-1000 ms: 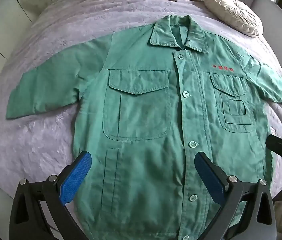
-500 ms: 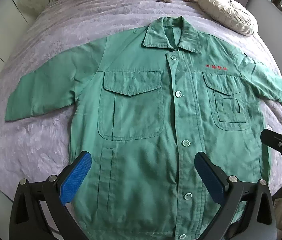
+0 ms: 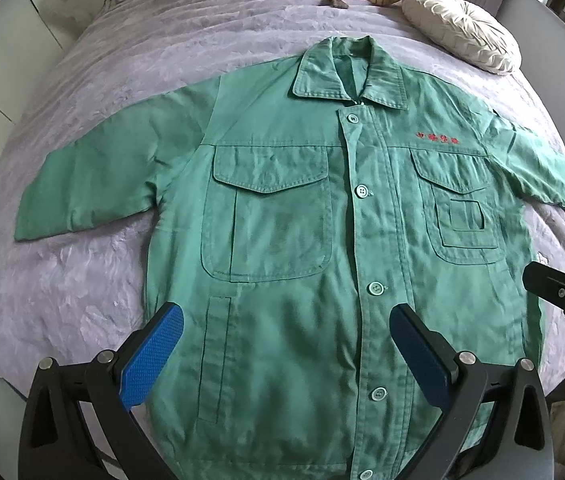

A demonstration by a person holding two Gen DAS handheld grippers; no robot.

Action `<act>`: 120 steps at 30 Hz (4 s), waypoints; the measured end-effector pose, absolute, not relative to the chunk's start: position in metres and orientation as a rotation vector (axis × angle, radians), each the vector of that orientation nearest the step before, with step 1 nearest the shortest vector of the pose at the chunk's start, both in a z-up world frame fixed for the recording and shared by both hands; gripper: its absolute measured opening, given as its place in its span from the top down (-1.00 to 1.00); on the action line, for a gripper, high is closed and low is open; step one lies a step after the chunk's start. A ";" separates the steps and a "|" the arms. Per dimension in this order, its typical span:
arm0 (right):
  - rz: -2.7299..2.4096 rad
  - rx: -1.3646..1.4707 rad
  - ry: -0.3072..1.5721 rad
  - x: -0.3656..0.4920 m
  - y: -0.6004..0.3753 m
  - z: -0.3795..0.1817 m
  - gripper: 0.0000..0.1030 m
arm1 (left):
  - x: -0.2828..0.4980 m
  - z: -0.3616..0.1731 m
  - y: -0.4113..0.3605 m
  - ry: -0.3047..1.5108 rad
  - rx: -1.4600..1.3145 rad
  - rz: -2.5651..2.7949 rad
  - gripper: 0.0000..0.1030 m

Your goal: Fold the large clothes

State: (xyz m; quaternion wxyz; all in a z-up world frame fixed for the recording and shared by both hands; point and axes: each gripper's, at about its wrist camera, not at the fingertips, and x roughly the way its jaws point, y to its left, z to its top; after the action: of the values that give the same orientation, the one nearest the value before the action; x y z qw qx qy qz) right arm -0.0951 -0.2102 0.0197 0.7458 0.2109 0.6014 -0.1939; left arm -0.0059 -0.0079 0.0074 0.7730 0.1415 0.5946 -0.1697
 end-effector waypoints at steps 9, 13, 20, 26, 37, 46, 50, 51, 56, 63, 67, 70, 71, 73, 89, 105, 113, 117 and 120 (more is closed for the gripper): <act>-0.425 0.460 1.318 -0.095 -0.209 0.019 -1.00 | -0.006 0.005 -0.006 1.298 0.305 -0.357 -1.00; -0.426 0.462 1.318 -0.094 -0.209 0.019 -1.00 | -0.006 0.004 -0.006 1.303 0.304 -0.350 -1.00; -0.423 0.459 1.321 -0.095 -0.208 0.017 -1.00 | -0.006 0.003 -0.005 1.313 0.299 -0.351 -1.00; -0.423 0.460 1.322 -0.096 -0.207 0.016 -1.00 | -0.007 0.005 -0.005 1.305 0.300 -0.357 -1.00; -0.424 0.460 1.327 -0.097 -0.204 0.014 -1.00 | -0.008 0.004 -0.005 1.308 0.298 -0.356 -1.00; -0.424 0.461 1.327 -0.097 -0.205 0.014 -1.00 | -0.010 0.004 -0.005 1.319 0.300 -0.365 -1.00; -0.424 0.460 1.328 -0.097 -0.206 0.015 -1.00 | -0.011 0.004 -0.006 1.319 0.301 -0.368 -1.00; -0.425 0.459 1.329 -0.097 -0.205 0.015 -1.00 | -0.011 0.004 -0.006 1.321 0.301 -0.369 -1.00; -0.424 0.459 1.332 -0.099 -0.205 0.014 -1.00 | -0.012 0.003 -0.006 1.325 0.299 -0.368 -1.00; -0.424 0.459 1.331 -0.098 -0.204 0.015 -1.00 | -0.012 0.003 -0.006 1.328 0.299 -0.370 -1.00; -0.425 0.457 1.333 -0.099 -0.203 0.013 -1.00 | -0.012 0.002 -0.006 1.330 0.300 -0.370 -1.00; -0.423 0.455 1.334 -0.099 -0.202 0.013 -1.00 | -0.013 0.002 -0.006 1.332 0.301 -0.370 -1.00; -0.424 0.455 1.334 -0.099 -0.202 0.013 -1.00 | -0.014 0.001 -0.006 1.334 0.301 -0.370 -1.00; -0.424 0.457 1.335 -0.099 -0.201 0.013 -1.00 | -0.014 0.001 -0.006 1.336 0.300 -0.370 -1.00; -0.424 0.453 1.347 -0.097 -0.198 0.008 -1.00 | -0.014 -0.006 -0.003 1.344 0.301 -0.369 -1.00; -0.285 0.527 1.317 -0.070 -0.172 -0.006 -1.00 | 0.041 -0.037 0.077 1.402 0.004 -0.367 -1.00; -0.075 0.489 1.388 -0.017 -0.096 -0.030 -1.00 | 0.129 -0.056 0.200 1.239 -0.151 -0.163 -1.00; -0.019 0.453 1.429 -0.001 -0.066 -0.045 -1.00 | 0.174 -0.082 0.267 1.192 -0.299 -0.079 -1.00; -0.001 0.435 1.461 0.006 -0.050 -0.057 -1.00 | 0.202 -0.110 0.303 1.178 -0.347 -0.005 -1.00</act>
State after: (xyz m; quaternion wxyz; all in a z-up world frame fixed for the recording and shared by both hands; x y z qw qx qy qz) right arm 0.0059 -0.0504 -0.0567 0.7232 0.1970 0.6620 -0.0003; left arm 0.2022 0.3026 -0.1103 0.8173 -0.1629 0.5527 -0.0022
